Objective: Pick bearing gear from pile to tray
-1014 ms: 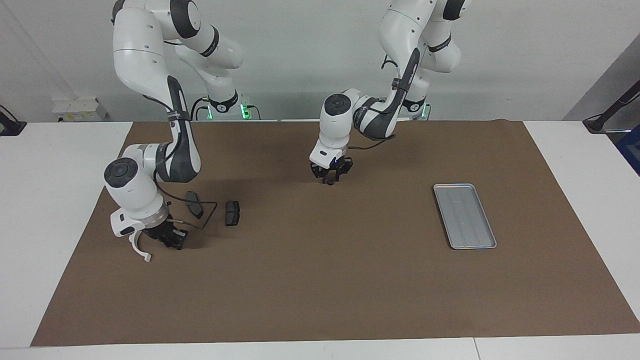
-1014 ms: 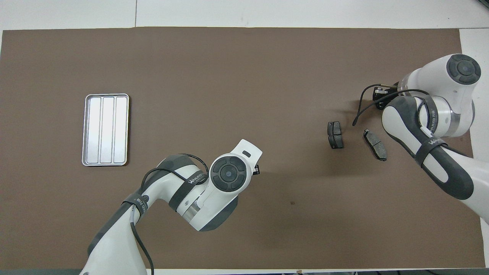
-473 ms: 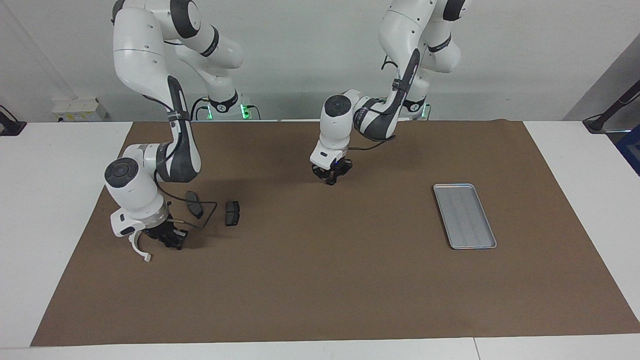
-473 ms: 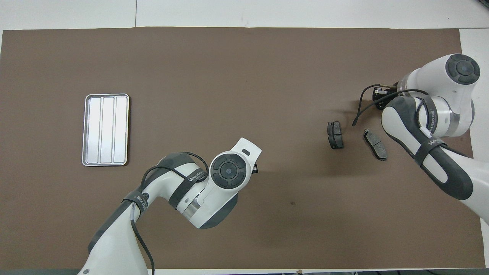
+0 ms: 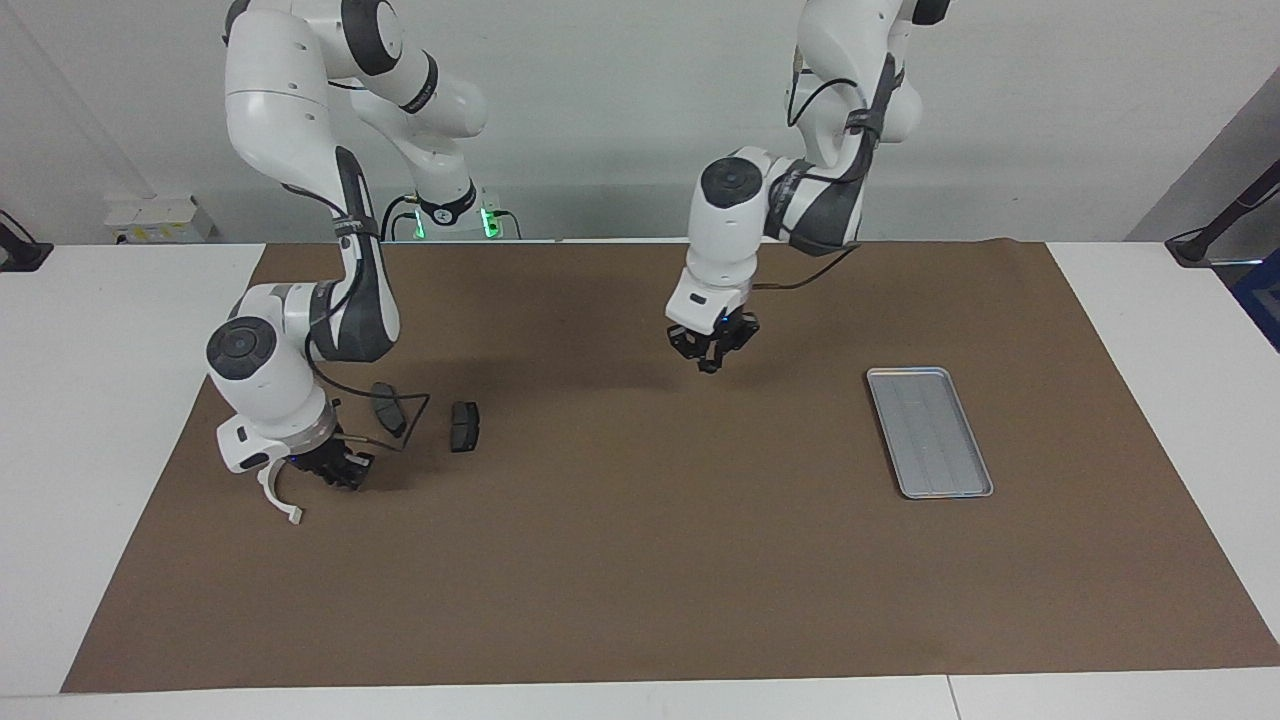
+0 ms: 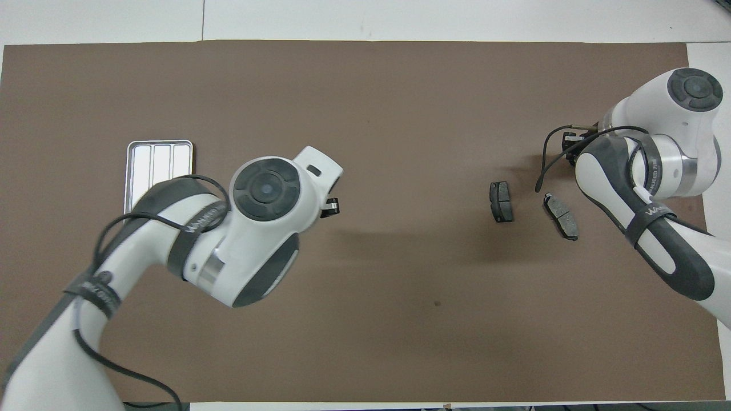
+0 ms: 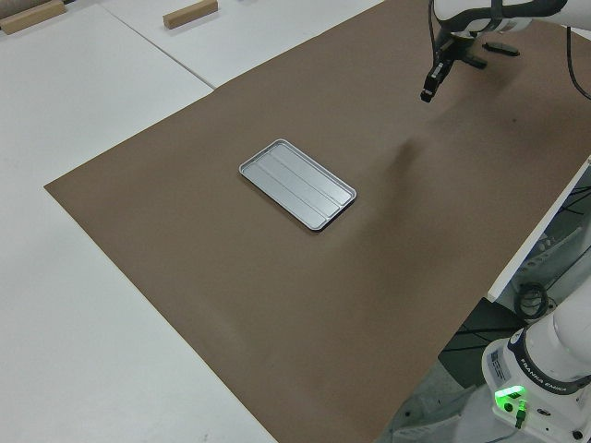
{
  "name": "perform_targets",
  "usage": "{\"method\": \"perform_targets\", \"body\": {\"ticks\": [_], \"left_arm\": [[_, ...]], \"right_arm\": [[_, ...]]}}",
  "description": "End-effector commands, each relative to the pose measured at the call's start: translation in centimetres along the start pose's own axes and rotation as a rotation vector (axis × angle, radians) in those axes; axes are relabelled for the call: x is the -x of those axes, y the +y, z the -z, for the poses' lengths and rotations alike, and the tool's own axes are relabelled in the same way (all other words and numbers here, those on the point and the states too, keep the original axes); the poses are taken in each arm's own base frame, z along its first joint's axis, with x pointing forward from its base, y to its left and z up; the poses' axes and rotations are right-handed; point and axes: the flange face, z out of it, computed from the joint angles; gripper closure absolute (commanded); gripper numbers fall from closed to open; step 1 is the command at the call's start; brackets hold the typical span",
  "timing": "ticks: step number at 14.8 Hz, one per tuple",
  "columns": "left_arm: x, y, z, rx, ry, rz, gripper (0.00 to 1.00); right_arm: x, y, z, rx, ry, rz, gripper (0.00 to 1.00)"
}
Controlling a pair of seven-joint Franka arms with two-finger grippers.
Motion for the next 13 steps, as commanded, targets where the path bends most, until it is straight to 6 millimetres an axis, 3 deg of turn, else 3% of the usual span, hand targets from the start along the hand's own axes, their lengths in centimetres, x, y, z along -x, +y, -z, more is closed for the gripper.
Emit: {"method": "perform_targets", "body": {"ticks": [1,4,7,9,12,13], "left_arm": [[-3.5,-9.2,4.0,-0.023,-0.002,-0.072,1.00],[-6.2,-17.4,5.6,-0.025,0.009,-0.117,1.00],[-7.5,-24.6,5.3,-0.035,-0.008,-0.186,1.00],[-7.2,-27.4,4.5,-0.039,-0.019,-0.207,1.00],[-6.6,-29.7,2.4,-0.041,0.003,-0.226,1.00],[-6.3,-30.3,1.2,-0.040,0.005,-0.223,1.00]], "right_arm": [[0.3,0.6,5.9,0.037,-0.011,0.051,1.00],[1.6,-0.7,12.7,0.053,-0.035,0.101,1.00],[4.1,-3.4,19.1,0.059,-0.034,0.142,1.00],[6.3,-5.0,22.4,0.056,-0.022,0.157,1.00],[9.4,-8.0,25.9,-0.008,-0.029,0.100,1.00],[10.8,-10.4,26.7,-0.018,-0.032,0.089,1.00]]}}
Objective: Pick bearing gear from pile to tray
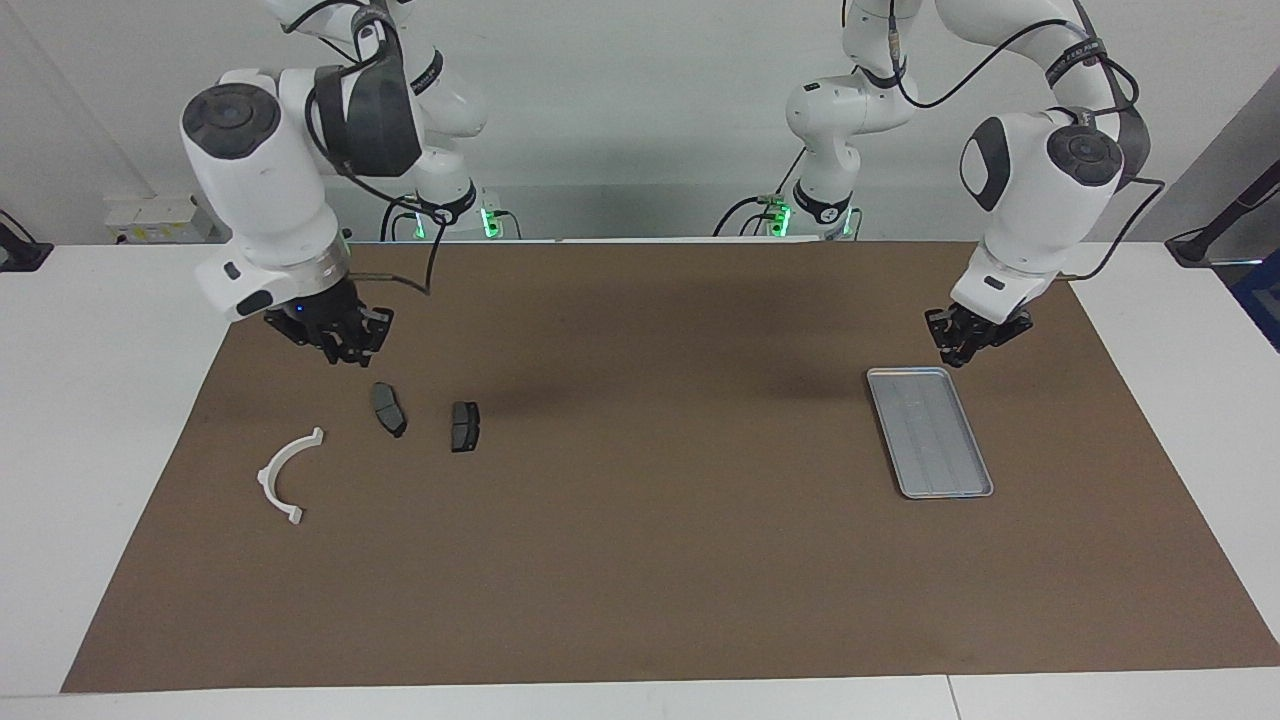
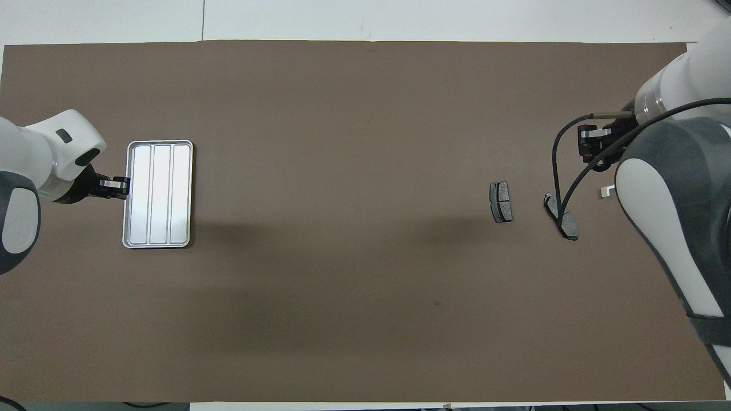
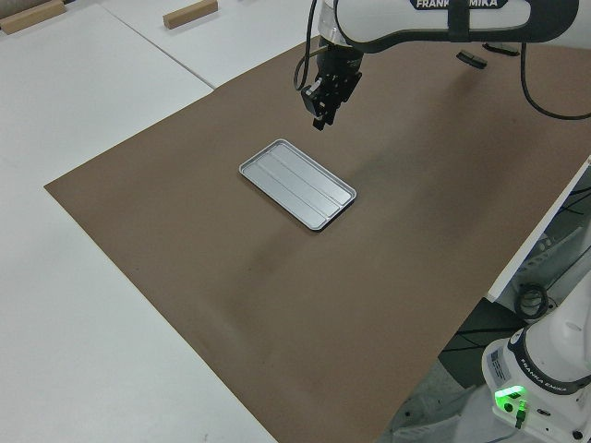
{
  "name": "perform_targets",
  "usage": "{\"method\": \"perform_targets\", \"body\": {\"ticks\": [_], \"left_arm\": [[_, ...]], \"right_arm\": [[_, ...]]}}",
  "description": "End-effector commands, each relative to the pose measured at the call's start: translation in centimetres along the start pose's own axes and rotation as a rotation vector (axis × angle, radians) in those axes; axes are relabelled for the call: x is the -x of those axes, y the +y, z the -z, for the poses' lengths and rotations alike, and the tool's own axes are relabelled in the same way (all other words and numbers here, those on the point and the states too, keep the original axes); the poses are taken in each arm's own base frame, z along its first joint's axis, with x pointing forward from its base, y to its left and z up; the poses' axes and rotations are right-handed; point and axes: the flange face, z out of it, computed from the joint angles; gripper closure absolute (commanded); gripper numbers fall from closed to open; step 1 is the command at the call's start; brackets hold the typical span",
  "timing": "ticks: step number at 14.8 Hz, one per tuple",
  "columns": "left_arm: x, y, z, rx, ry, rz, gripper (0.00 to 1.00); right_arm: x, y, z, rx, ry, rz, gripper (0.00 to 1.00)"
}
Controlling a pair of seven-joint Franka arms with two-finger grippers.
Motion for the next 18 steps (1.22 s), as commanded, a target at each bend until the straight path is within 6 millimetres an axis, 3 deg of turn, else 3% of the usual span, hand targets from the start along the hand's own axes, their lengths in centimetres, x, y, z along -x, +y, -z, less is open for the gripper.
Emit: {"method": "perform_targets", "body": {"ticks": [1,4,9,13,16,18], "left_arm": [[2.1,-0.6,-2.6,-0.005,0.031,-0.021,1.00],[3.0,-0.9,-5.7,-0.003,0.049,-0.027,1.00],[3.7,-1.4,-8.0,0.000,0.061,-0.024,1.00],[3.5,-1.2,-10.0,0.009,0.066,-0.025,1.00],[3.9,-1.0,-11.6,0.013,0.081,-0.020,1.00],[3.9,-0.8,-12.8,0.020,0.071,-0.018,1.00]], "right_arm": [[2.7,-4.4,1.9,-0.027,-0.013,-0.085,1.00],[6.0,-11.8,3.1,-0.034,-0.005,-0.218,1.00],[10.4,-20.2,3.3,-0.086,-0.023,-0.398,1.00],[13.0,-25.9,0.2,-0.101,-0.020,-0.454,1.00],[14.0,-30.0,-4.0,-0.109,-0.021,-0.489,1.00],[14.2,-30.9,-6.2,-0.118,-0.020,-0.504,1.00]]}}
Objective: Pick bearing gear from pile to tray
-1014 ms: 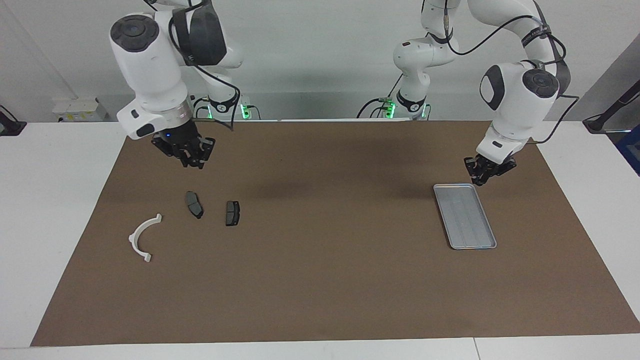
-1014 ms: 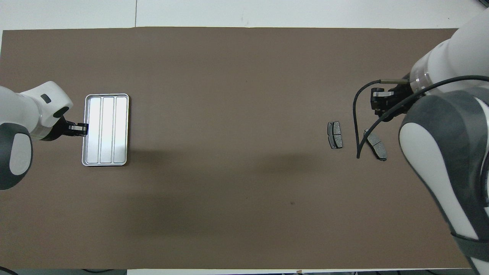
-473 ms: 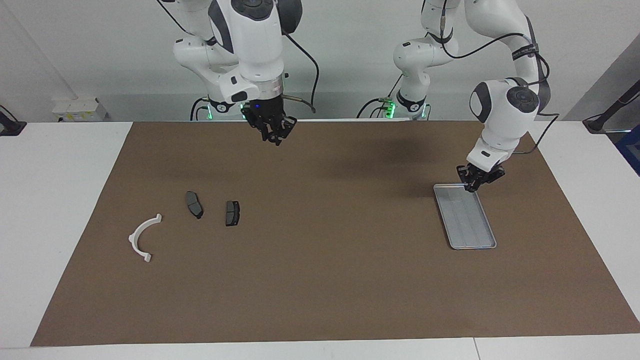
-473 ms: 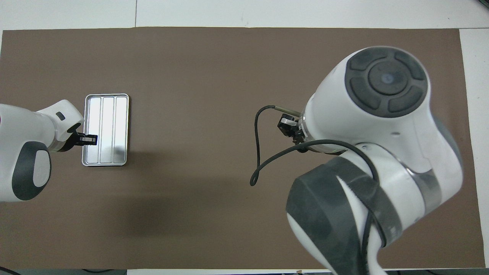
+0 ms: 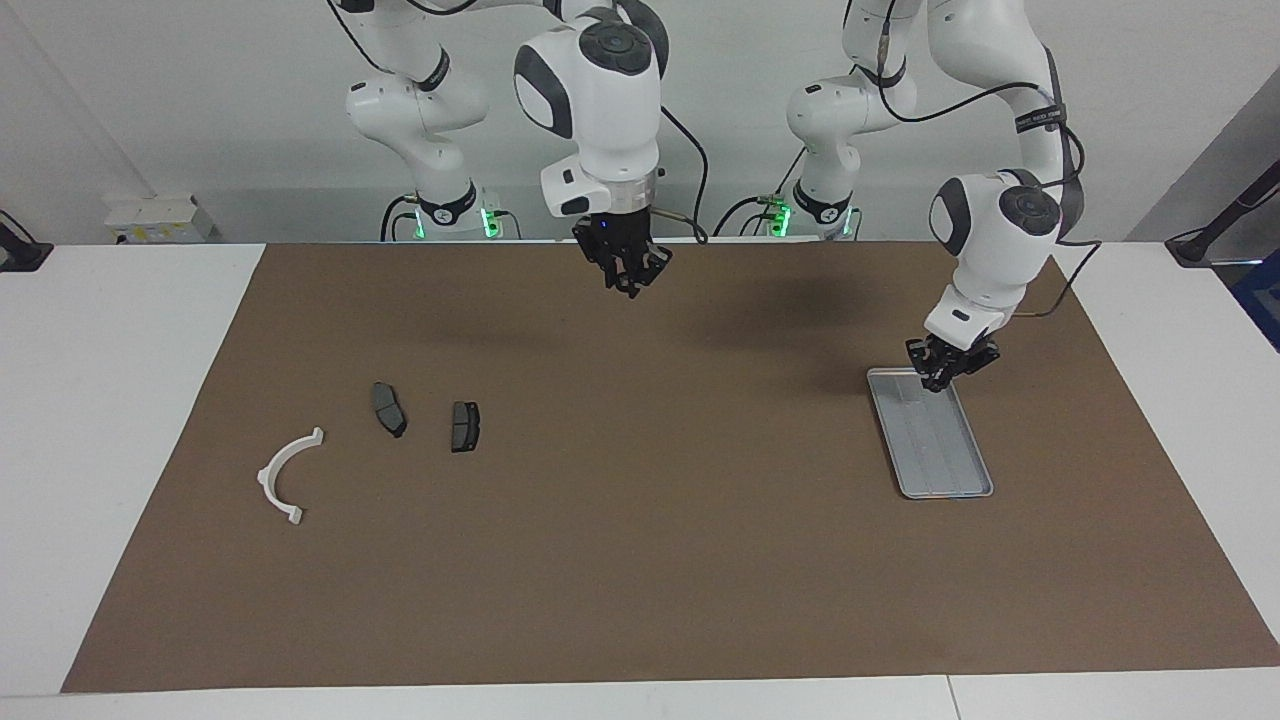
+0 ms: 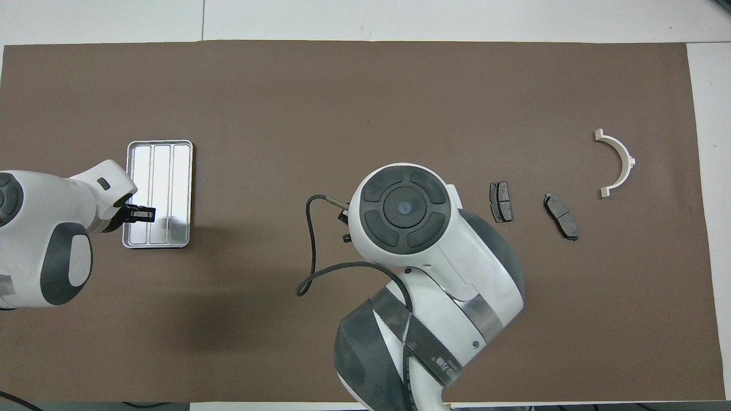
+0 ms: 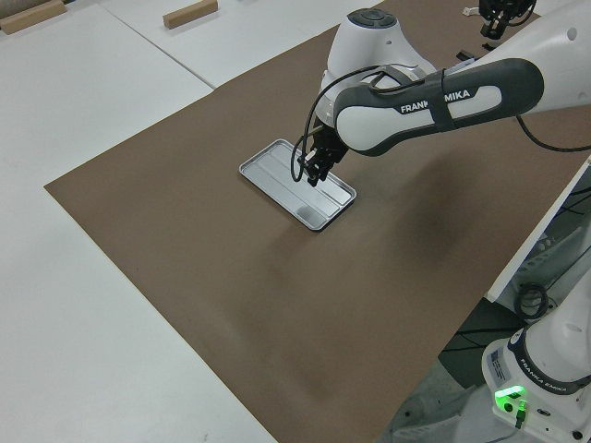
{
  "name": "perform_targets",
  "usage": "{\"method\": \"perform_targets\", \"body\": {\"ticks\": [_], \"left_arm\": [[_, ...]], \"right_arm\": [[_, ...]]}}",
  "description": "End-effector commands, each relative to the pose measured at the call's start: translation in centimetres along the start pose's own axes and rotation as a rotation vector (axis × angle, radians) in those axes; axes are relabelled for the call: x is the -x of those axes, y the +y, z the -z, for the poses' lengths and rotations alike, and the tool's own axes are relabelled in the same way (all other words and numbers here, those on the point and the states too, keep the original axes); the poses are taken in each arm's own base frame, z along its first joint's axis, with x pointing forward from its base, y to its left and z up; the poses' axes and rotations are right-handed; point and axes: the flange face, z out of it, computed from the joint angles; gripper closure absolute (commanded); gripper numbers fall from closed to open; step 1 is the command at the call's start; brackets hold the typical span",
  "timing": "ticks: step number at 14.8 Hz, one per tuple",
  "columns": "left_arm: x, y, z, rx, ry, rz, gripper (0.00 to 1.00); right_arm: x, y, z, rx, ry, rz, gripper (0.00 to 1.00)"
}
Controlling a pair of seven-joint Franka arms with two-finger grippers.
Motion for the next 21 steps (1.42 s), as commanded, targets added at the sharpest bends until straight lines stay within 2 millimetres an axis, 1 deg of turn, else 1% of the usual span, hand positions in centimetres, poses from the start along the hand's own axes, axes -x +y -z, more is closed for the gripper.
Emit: {"method": "perform_targets", "body": {"ticks": [1,2,4,5,8,9,10,11,12,14,16,21], "left_arm": [[0.6,-0.2,-2.0,0.010,0.007,0.005,1.00],[0.6,-0.1,-2.4,0.011,0.009,0.005,1.00],[0.7,-0.1,-2.7,0.013,0.005,0.007,1.00],[0.7,0.0,-3.3,0.017,-0.004,0.008,1.00],[0.6,0.0,-3.4,0.017,0.007,0.008,1.00],[0.6,0.1,-3.4,0.017,0.007,0.005,1.00],[0.7,0.2,-3.5,0.018,0.006,0.005,1.00],[0.6,0.3,-3.5,0.018,0.006,0.004,1.00],[0.6,0.4,-3.4,0.018,0.008,0.004,1.00],[0.6,0.4,-3.5,0.018,0.006,0.004,1.00],[0.7,0.4,-3.7,0.019,0.003,0.004,1.00],[0.9,0.6,-4.5,0.023,0.004,0.003,1.00]], "right_arm": [[0.9,-0.8,-3.5,0.016,0.001,-0.013,1.00],[1.2,-1.3,-4.9,0.033,0.010,-0.017,1.00],[1.4,-1.5,-6.8,0.047,0.010,-0.022,1.00],[1.5,-1.5,-7.6,0.046,0.007,-0.021,1.00],[1.9,-0.8,-10.7,0.055,0.023,0.001,1.00],[1.9,-0.9,-11.7,0.064,0.035,0.015,1.00],[2.3,-1.2,-12.6,0.071,0.032,0.026,1.00],[3.3,-1.8,-14.0,0.076,0.028,0.048,1.00],[3.5,-2.2,-15.2,0.080,0.041,0.064,1.00],[3.3,-2.7,-17.0,0.079,0.057,0.041,1.00],[3.8,-3.4,-18.4,0.061,0.061,0.045,1.00],[3.6,-3.6,-20.0,0.046,0.060,0.042,1.00]]}}
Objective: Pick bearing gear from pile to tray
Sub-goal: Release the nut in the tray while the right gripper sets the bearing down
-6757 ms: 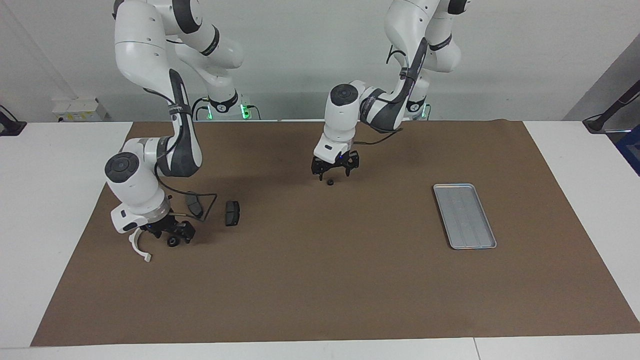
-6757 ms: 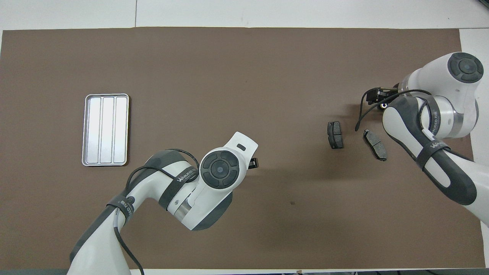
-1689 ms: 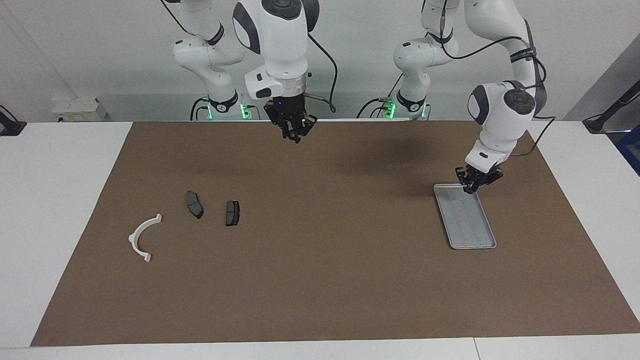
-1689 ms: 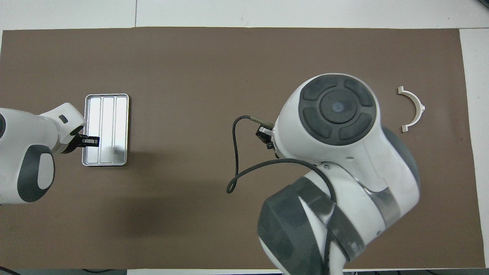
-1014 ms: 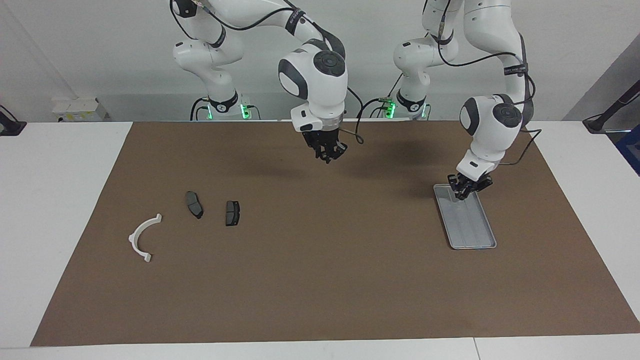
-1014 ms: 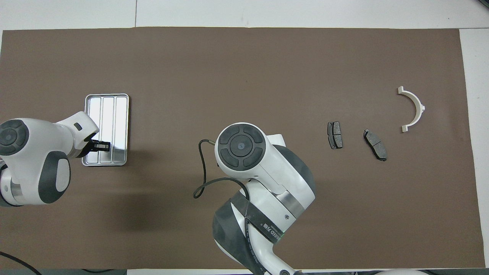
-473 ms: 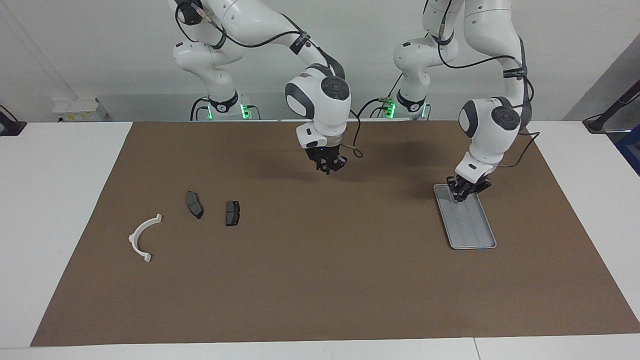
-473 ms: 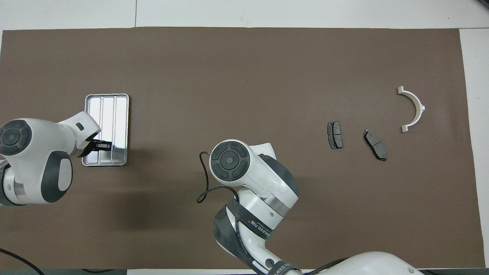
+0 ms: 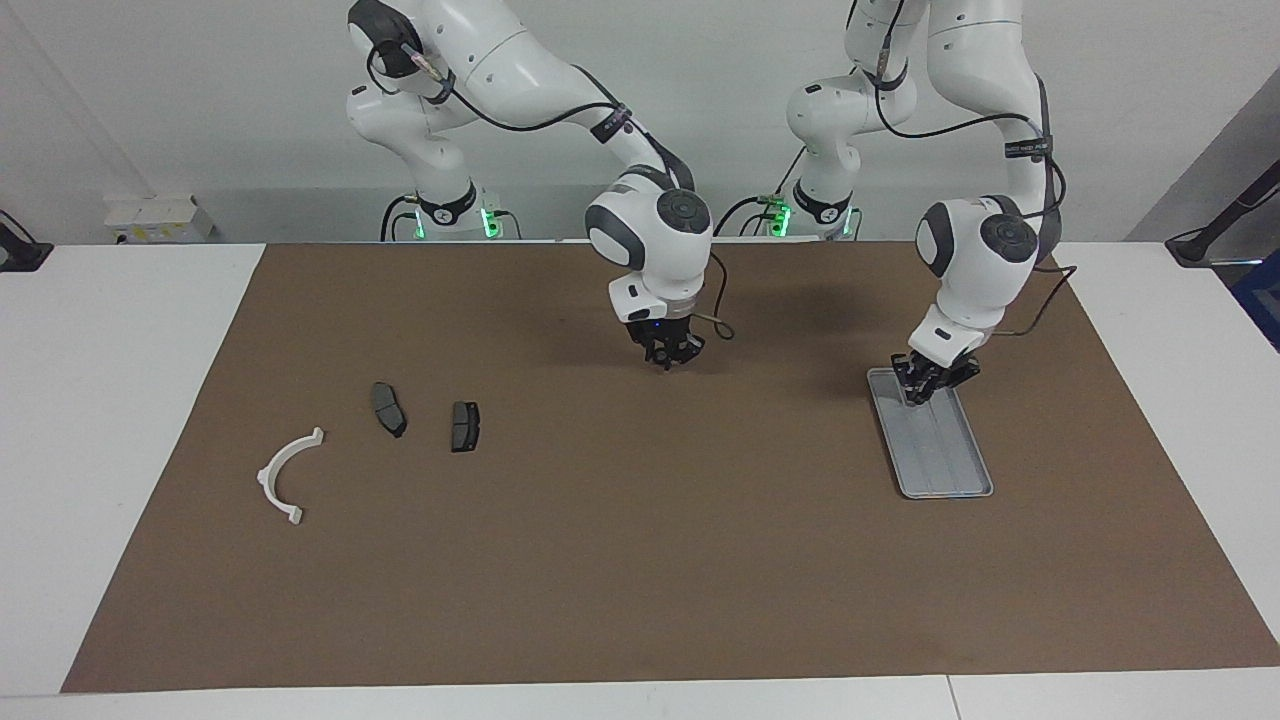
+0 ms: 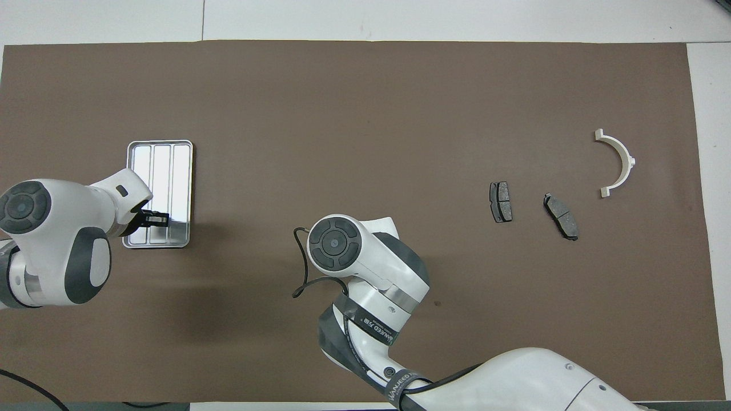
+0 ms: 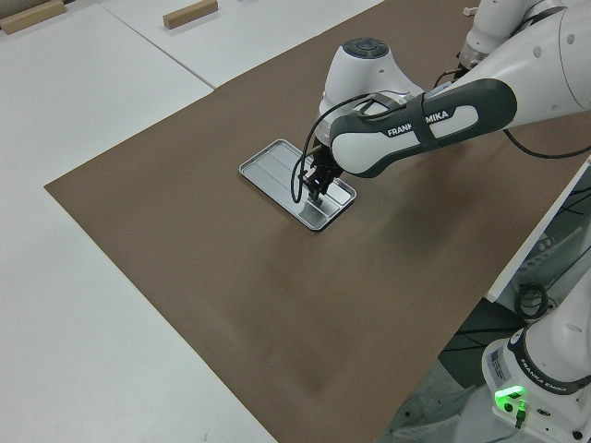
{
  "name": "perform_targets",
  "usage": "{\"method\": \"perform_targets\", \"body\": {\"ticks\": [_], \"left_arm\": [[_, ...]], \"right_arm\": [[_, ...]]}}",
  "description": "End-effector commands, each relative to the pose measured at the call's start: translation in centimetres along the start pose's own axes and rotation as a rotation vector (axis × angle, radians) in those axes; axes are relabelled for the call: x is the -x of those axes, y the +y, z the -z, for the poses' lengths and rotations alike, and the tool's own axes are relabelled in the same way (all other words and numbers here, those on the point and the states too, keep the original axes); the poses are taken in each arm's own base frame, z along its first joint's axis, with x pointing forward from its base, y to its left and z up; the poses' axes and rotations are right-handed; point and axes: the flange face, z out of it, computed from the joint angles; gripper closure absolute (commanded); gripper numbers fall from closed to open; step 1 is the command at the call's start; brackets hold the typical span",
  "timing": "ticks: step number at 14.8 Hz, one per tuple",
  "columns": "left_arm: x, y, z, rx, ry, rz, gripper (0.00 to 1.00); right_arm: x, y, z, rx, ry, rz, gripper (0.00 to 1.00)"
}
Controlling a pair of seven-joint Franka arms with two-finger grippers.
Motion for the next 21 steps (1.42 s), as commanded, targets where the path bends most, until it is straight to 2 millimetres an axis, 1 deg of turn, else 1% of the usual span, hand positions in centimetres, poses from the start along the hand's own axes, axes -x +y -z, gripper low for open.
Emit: {"method": "perform_targets", "body": {"ticks": [1,2,3,5,6,9,11,12,13,14,15,16,17,18,20,21], "left_arm": [[0.4,0.1,-0.6,0.004,0.013,0.008,1.00],[0.4,0.1,-0.6,0.004,0.013,0.008,1.00],[0.3,0.0,-0.5,0.004,0.015,0.005,0.95],[0.2,-0.1,-0.4,0.004,0.015,-0.005,0.39],[0.2,-0.1,-0.4,0.003,0.015,-0.005,0.36],[0.1,0.0,-0.3,0.004,0.012,-0.008,0.34],[-0.7,0.0,0.6,0.003,0.013,-0.008,0.33],[-1.1,0.1,0.5,0.006,0.000,-0.008,0.33],[-1.5,0.1,0.9,0.005,0.005,-0.007,0.33],[-1.7,0.1,1.1,0.005,0.009,-0.005,0.33],[-2.1,0.1,1.6,0.003,0.020,-0.003,0.33],[-2.2,0.1,1.8,0.003,0.017,-0.004,0.32],[-2.7,0.2,2.5,0.002,0.017,-0.006,0.32],[-3.2,1.2,3.1,0.003,0.012,-0.023,0.32],[-3.9,1.9,4.4,0.001,0.013,0.006,0.32],[-4.3,3.1,5.3,0.000,0.029,0.040,0.31]], "right_arm": [[-0.5,-0.3,-0.4,-0.024,0.033,-0.016,1.00],[-0.8,-0.2,-0.5,-0.033,0.034,-0.021,1.00],[-0.8,-0.2,-0.9,-0.029,0.033,-0.018,1.00],[-0.7,-0.2,-1.7,-0.015,0.039,-0.010,1.00],[-0.8,-0.2,-1.8,-0.014,0.039,-0.013,1.00],[-0.8,-0.2,-1.8,-0.013,0.043,-0.010,1.00],[-1.1,-0.1,-1.8,-0.009,0.041,-0.022,1.00],[-1.2,0.0,-1.8,-0.005,0.040,-0.041,0.96],[-1.4,0.1,-1.8,-0.002,0.041,-0.062,0.53],[-1.5,0.1,-1.8,-0.002,0.042,-0.076,0.15],[-1.6,0.1,-1.7,-0.002,0.043,-0.086,0.00],[-2.0,0.1,-1.5,-0.007,0.045,-0.091,0.00],[-3.1,0.3,-1.0,-0.013,0.048,-0.109,0.00],[-4.2,0.6,-0.4,-0.022,0.052,-0.126,0.00],[-6.3,0.9,1.5,-0.042,0.064,-0.153,0.00],[-7.9,1.3,2.5,-0.047,0.069,-0.175,0.00]]}}
